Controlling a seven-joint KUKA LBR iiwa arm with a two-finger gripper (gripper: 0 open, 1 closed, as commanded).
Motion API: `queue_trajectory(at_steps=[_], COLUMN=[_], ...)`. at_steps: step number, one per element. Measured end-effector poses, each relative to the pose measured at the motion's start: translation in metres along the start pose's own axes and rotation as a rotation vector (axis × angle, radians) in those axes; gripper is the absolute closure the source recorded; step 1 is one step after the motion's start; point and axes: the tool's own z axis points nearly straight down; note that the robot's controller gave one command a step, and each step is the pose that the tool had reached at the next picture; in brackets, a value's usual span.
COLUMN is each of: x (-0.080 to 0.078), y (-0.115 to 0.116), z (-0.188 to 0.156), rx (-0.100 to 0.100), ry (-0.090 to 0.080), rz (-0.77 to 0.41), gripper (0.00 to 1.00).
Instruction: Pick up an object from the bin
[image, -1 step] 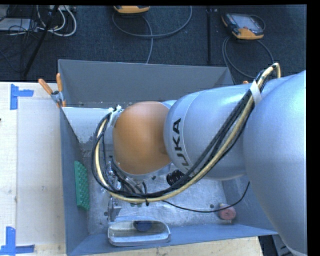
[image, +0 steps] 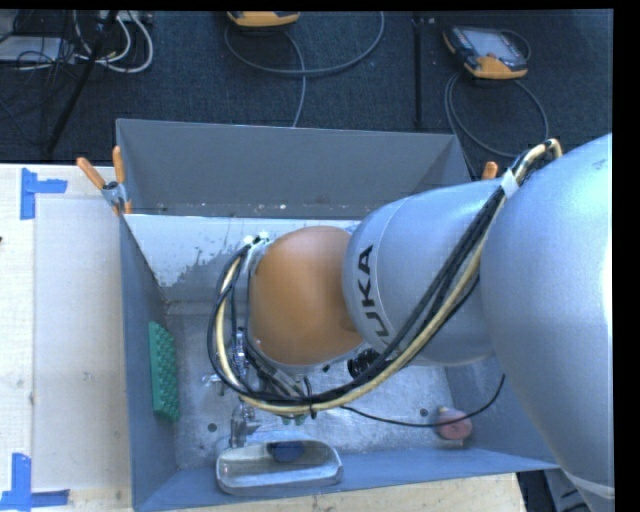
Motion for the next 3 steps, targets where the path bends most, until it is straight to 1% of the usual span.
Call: queue_trajectory(at_steps=[1,2,3], x=[0.006,-0.018,-0.009], y=[-0.043,-0.043,-0.042], z=[-0.003,0.003,0.012], rx=[0.008,-0.002,0.006], ry=[0.009,-0.035,0.004], rz=[0.184,0.155,0.154], gripper=[0.00,0.00,1.00])
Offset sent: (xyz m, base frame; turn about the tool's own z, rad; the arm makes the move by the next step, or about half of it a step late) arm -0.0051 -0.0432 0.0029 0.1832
